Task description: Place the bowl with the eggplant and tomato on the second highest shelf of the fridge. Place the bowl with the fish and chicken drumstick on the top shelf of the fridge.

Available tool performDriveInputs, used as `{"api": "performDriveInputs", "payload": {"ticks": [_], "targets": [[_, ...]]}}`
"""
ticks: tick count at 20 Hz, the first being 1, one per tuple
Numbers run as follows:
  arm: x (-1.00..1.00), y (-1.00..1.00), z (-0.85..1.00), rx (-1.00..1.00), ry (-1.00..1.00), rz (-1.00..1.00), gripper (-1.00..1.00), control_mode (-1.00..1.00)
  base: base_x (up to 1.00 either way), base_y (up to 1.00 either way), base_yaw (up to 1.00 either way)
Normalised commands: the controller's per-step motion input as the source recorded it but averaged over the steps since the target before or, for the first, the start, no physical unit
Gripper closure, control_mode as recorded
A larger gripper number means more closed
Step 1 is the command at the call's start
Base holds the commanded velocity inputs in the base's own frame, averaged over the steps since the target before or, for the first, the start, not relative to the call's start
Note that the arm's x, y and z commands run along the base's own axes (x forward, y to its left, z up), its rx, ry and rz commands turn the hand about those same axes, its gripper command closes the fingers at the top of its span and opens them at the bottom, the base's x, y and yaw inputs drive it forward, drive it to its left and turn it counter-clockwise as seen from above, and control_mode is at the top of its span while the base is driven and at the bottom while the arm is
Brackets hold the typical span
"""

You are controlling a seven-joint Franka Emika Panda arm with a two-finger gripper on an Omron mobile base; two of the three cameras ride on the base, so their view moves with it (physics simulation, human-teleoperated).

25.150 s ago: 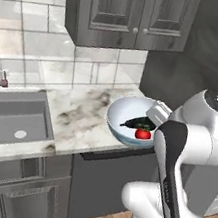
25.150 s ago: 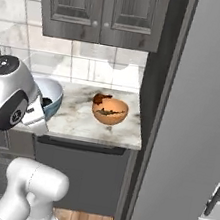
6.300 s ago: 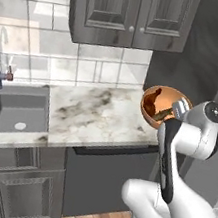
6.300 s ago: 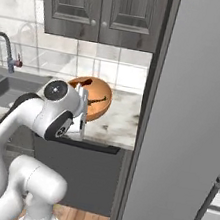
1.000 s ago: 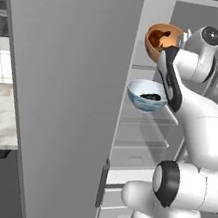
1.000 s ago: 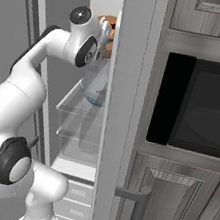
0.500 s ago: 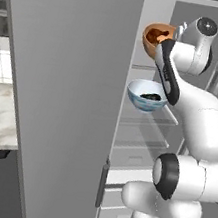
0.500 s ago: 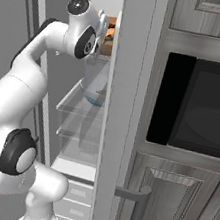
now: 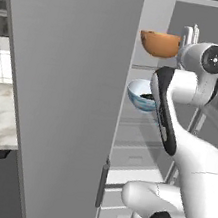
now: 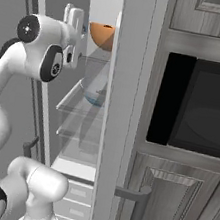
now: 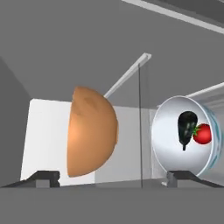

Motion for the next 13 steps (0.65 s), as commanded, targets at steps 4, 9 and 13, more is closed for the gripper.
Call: {"api": "performDriveInputs", "payload": {"ticks": [4,9,13], "targets": [[-1.00,0.15,0.08,0.01,-0.14,-0.07,-1.00,-1.00,0.00,0.00,0.00],[-1.00,0.13,0.37,0.09,-0.02,-0.07,-1.00,-1.00,0.00,0.00,0.00],[-1.00,0.09,0.32,0.05,-0.01,-0.09,-1.00,-1.00,0.00,0.00,0.00]]}}
